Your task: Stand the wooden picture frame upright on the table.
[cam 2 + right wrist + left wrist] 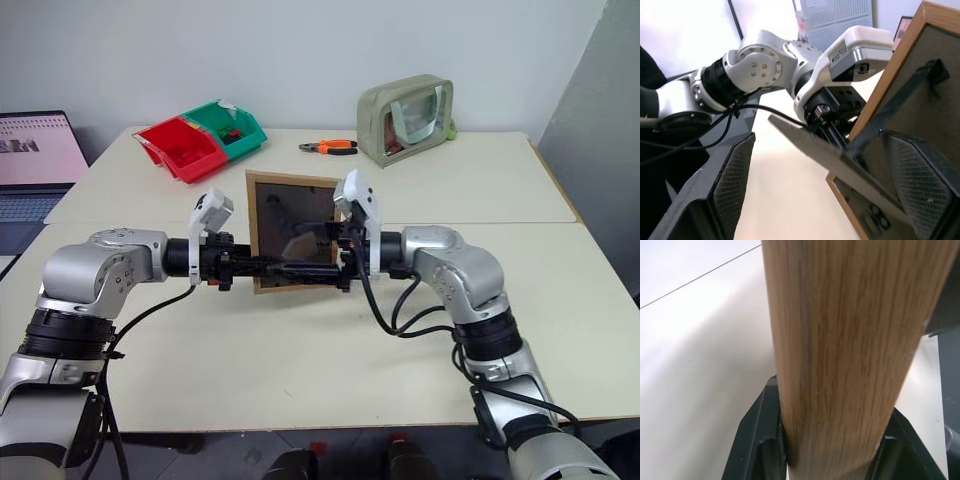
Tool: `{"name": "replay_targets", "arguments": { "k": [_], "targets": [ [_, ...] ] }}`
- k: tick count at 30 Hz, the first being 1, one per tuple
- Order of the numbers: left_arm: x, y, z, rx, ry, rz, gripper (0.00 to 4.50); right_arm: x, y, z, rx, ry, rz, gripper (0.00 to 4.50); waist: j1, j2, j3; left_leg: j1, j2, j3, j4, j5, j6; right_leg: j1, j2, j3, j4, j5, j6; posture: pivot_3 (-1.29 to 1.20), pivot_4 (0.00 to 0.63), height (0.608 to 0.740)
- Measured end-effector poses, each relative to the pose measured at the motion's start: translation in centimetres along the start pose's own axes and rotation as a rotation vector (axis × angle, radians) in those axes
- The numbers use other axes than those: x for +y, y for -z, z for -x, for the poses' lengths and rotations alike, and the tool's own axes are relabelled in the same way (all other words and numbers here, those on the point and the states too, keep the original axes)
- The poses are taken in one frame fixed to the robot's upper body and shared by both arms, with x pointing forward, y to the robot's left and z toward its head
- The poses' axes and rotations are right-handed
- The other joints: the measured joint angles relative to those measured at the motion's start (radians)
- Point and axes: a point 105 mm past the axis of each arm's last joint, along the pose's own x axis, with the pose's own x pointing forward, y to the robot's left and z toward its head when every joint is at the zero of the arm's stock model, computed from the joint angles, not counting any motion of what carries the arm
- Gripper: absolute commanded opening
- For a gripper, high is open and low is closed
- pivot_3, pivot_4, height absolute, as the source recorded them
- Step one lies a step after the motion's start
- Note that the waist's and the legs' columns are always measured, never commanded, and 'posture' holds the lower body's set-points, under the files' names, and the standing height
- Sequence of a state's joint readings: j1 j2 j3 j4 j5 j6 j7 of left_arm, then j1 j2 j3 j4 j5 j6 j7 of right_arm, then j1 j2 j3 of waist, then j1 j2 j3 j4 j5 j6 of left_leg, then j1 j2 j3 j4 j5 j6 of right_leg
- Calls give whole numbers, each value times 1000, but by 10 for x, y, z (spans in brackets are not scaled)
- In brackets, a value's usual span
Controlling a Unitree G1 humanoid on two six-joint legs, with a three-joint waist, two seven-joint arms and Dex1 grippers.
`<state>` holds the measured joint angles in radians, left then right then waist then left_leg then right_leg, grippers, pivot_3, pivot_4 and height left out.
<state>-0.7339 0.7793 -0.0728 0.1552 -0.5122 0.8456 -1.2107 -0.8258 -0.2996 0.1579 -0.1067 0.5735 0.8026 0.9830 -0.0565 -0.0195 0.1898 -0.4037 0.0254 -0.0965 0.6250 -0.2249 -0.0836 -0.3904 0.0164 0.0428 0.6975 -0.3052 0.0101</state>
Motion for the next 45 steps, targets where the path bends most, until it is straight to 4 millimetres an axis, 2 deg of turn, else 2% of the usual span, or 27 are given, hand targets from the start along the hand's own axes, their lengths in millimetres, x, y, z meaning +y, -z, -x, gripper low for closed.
{"name": "replay_targets", "arguments": {
  "k": [7, 10, 13, 15, 17, 19, 21, 23, 27, 34, 37, 42, 45],
  "targets": [
    [-9, 7, -7, -4, 49, 47, 1296, -7, 12, 28, 72, 84, 2, 4156, 0, 0, 0, 0, 0, 0, 0, 0, 0, 0, 0, 0, 0, 0, 0, 0, 150, 740],
    [-12, 8, -9, -23, 69, 107, 1296, -16, 25, 57, 166, 174, 41, 4156, 3, 0, 0, -1, -1, 0, 1, 0, 0, 0, 0, 0, 0, 0, 1, 0, 150, 740],
    [-23, 16, -3, -53, 119, 246, 1296, -20, 40, 93, 259, 256, 100, 4156, 3, 0, 0, -1, -1, 0, 0, 0, 0, 0, 0, 0, -1, -1, 2, 0, 150, 740],
    [-28, 22, -1, -61, 143, 363, 1296, -31, 42, 106, 294, 347, 309, 4156, -1, -1, 1, -1, -2, 1, 1, 0, 0, 0, 0, 1, -1, -3, 6, 0, 150, 740],
    [-36, 22, -2, -78, 185, 491, 1296, -52, 43, 119, 393, 465, 698, 4156, -3, -1, 1, 1, -2, 2, 2, 0, 0, 0, 0, 1, 0, -3, 6, 0, 150, 740],
    [-45, 20, -1, -94, 243, 603, 1296, -59, 47, 126, 462, 459, 1061, 4156, -3, -1, 1, 2, -2, 3, 3, 0, 0, 1, 1, 2, 0, -4, 6, 0, 150, 740],
    [-54, 20, 1, -81, 286, 662, 1296, -56, 50, 121, 440, 383, 1299, 4156, -8, -2, 1, 2, -2, 3, 2, 0, 0, 1, 1, 3, 1, -3, 6, 0, 150, 740],
    [-63, 20, 0, -72, 340, 691, 1296, -48, 49, 110, 364, 294, 1467, 4156, -11, -2, 1, 3, -1, 4, 2, 1, -1, 1, 0, 4, 2, -1, 2, 0, 150, 740],
    [-77, 15, 0, -70, 425, 707, 1296, -37, 44, 89, 199, 181, 1641, 4156, -9, -2, 1, 3, 0, 3, 2, 2, -4, 1, 0, 4, 2, 0, 1, 0, 150, 740],
    [-87, 24, 1, -23, 437, 756, 1296, -25, 21, 62, -32, 140, 1766, 4156, -1, -2, 1, 3, 0, 2, 3, 3, -5, 2, -2, 4, 3, 0, 1, 0, 150, 740],
    [-90, 25, 1, -24, 443, 768, 1296, -26, 14, 61, -67, 153, 1775, 4156, 1, -2, 1, 3, 0, 1, 3, 3, -5, 3, -2, 4, 3, 0, 1, 0, 150, 740],
    [-90, 28, 3, -35, 421, 790, 1296, -22, 21, 61, -84, 115, 1766, 4156, 1, -2, 1, 3, -1, 1, 3, 3, -5, 3, -2, 4, 3, 0, 1, 0, 150, 740],
    [-94, 30, 0, -35, 428, 798, 1296, -17, 26, 56, -102, 71, 1762, 3625, 0, -2, 1, 4, -1, 2, 3, 3, -5, 3, -2, 4, 4, 0, 1, 0, 150, 740]
  ]
}}
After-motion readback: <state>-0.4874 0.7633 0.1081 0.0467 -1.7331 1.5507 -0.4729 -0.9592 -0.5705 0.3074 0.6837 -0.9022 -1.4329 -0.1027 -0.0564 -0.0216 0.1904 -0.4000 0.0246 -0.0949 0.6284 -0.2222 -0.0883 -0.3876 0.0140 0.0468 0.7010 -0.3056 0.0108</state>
